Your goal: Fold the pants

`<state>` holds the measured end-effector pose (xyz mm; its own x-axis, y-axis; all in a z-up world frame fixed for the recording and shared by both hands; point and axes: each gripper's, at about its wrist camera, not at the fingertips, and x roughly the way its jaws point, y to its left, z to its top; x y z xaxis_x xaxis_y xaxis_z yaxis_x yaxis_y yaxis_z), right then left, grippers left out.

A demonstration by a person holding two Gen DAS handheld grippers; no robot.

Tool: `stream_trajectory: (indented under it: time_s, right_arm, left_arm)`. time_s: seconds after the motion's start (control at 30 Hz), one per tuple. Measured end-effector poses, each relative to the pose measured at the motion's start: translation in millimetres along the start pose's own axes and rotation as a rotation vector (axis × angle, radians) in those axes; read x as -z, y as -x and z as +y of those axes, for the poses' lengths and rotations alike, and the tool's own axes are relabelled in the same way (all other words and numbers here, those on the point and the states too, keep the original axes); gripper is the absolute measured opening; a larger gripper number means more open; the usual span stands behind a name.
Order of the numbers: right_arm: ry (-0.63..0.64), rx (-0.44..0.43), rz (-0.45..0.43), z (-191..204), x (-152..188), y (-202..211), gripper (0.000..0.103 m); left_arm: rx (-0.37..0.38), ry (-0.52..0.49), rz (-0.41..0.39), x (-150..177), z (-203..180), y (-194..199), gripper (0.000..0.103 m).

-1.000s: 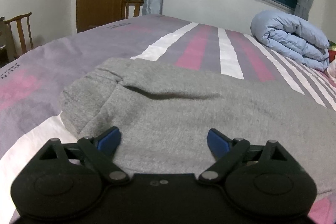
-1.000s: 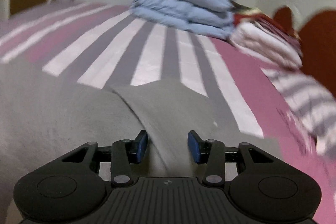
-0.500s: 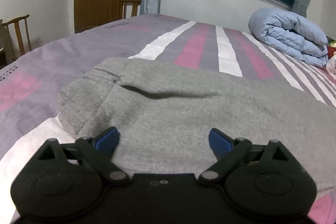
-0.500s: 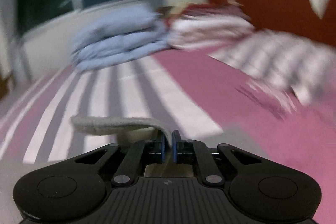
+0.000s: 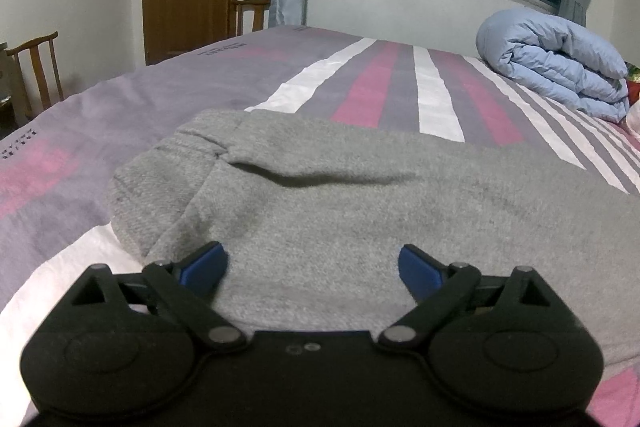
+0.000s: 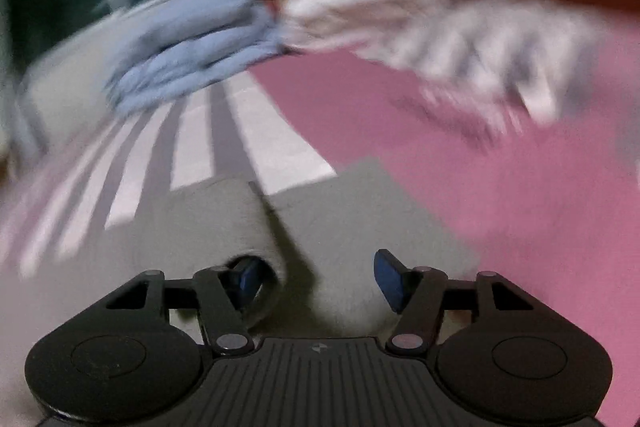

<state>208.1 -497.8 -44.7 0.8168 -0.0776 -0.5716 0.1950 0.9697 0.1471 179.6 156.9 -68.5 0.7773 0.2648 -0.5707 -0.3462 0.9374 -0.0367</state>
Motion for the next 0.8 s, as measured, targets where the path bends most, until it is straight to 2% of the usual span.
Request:
stream_trajectory:
  time_s: [0.1,0.2,0.33,0.53,0.57,0.6,0.63,0.67,0.7,0.77,0.8]
  right_arm:
    - [0.299,0.010,-0.037,34.4,5.7,11.7,0.061]
    - [0.480,0.011,-0.064,55.5,9.1,11.1,0.061]
    - [0.569,-0.020,-0.088,72.4,9.1,2.1,0.061]
    - [0.622,-0.051,-0.105,89.5,5.5,-7.2,0.060]
    - [0.631,-0.053,-0.096,90.4,5.0,-10.0,0.055]
    - [0.637,-0.056,-0.077,91.1,3.5,-13.3,0.028]
    - [0.628,-0.054,-0.049,89.7,1.0,-17.4,0.006]
    - [0.585,-0.052,-0.038,84.6,-3.4,-18.2,0.005]
    - [0.487,-0.059,-0.044,73.8,-11.8,-16.6,0.005]
    - [0.213,-0.079,-0.068,41.7,-29.3,-4.2,0.005]
    - [0.032,-0.093,-0.088,18.6,-35.0,2.9,0.005]
  left_arm:
    - [-0.003,-0.003,0.000,0.0,-1.5,-0.5,0.090]
    - [-0.002,-0.003,0.001,0.0,-1.2,-0.5,0.090]
    - [0.003,0.001,0.000,0.2,0.4,0.0,0.090]
    - [0.005,0.001,0.001,0.7,0.9,0.8,0.090]
    - [0.005,0.001,0.001,0.6,0.8,0.9,0.090]
    - [0.005,0.001,0.001,0.5,0.8,0.9,0.090]
    - [0.005,0.000,0.001,0.6,0.8,0.9,0.090]
    - [0.006,0.002,0.000,0.7,0.8,1.0,0.090]
    - [0.007,0.003,0.000,0.6,1.0,1.0,0.090]
    - [0.007,0.003,0.001,1.0,1.0,1.2,0.090]
    - [0.008,0.001,0.001,0.9,0.7,1.5,0.090]
